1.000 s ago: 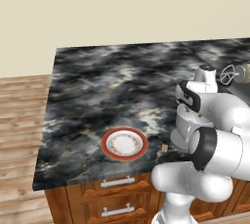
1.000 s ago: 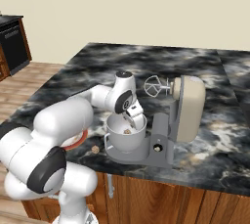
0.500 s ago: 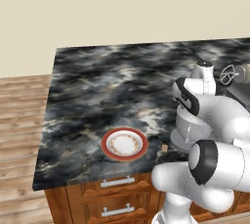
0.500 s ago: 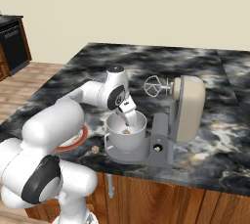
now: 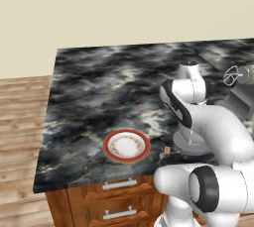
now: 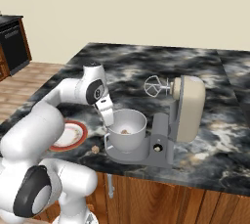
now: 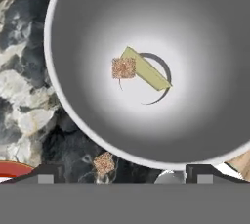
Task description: Add butter and sugar cubes to the stand mixer bowl and then turn on the stand mixer to begin making frosting.
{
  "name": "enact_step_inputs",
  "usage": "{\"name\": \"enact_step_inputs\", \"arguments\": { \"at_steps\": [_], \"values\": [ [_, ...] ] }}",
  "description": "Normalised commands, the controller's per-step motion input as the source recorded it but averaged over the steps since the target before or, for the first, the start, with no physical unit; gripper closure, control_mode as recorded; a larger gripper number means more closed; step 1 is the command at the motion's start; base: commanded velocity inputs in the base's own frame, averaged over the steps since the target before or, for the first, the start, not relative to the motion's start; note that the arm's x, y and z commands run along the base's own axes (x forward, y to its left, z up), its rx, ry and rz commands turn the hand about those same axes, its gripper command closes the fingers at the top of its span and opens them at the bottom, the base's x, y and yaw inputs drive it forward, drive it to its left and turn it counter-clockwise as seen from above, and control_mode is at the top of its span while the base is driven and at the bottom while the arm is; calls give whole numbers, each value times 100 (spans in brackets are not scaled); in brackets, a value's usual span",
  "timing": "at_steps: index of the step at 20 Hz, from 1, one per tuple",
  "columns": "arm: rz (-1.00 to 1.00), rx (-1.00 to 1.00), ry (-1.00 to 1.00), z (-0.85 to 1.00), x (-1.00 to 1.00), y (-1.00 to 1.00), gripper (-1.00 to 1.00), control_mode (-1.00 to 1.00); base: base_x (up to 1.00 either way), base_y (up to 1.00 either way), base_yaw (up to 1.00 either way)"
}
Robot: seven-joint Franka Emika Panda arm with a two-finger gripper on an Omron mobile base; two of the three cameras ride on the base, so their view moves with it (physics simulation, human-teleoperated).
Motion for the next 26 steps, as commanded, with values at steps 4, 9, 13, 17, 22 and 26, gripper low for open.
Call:
{"name": "enact_step_inputs", "arguments": {
  "at_steps": [4, 9, 13, 17, 22, 26],
  "values": [
    [-1, 0, 14, -29, -40, 47, -100, -100, 0, 0, 0],
    [0, 0, 3, -43, -40, 29, -100, -100, 0, 0, 0],
    [0, 0, 0, -45, -14, 26, -100, -100, 0, 0, 0],
    [-2, 0, 0, -35, 0, 10, -100, -100, 0, 0, 0],
    [0, 0, 0, -32, 19, 0, -100, -100, 0, 0, 0],
    [0, 0, 0, -29, 28, 0, -100, -100, 0, 0, 0]
  ]
}}
